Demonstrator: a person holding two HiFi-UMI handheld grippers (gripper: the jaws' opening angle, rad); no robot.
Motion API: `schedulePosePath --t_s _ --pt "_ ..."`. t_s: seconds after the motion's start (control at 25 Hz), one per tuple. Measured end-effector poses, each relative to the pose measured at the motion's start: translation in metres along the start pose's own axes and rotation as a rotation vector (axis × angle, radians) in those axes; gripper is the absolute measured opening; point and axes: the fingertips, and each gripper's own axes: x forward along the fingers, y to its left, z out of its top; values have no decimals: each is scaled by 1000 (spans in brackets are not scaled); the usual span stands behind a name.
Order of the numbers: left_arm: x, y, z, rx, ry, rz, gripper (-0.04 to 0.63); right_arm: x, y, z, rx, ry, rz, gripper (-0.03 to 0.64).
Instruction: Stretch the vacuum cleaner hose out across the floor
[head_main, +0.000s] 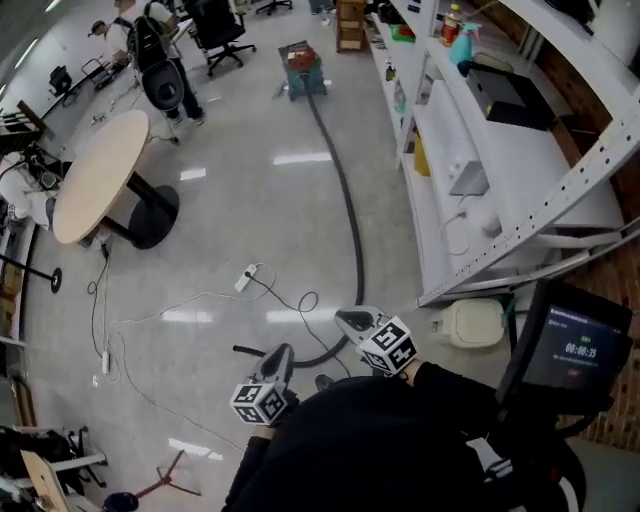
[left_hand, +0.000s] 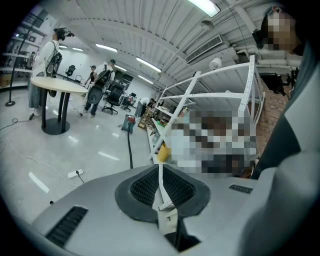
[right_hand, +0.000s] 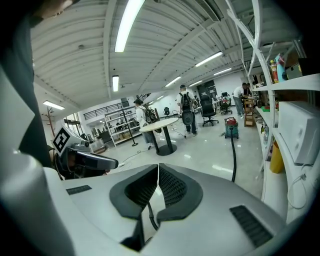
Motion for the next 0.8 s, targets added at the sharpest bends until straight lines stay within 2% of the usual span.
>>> schedulePosePath --t_s 0.24,0.56,0.8 --pt "27 -17 -19 4 14 9 35 -16 -24 -18 9 -3 21 20" --pt "44 -23 -18 10 19 11 35 -18 -36 -22 8 -1 30 15" --pt "42 -21 -21 -10 10 46 35 -15 -35 -21 -5 15 71 15"
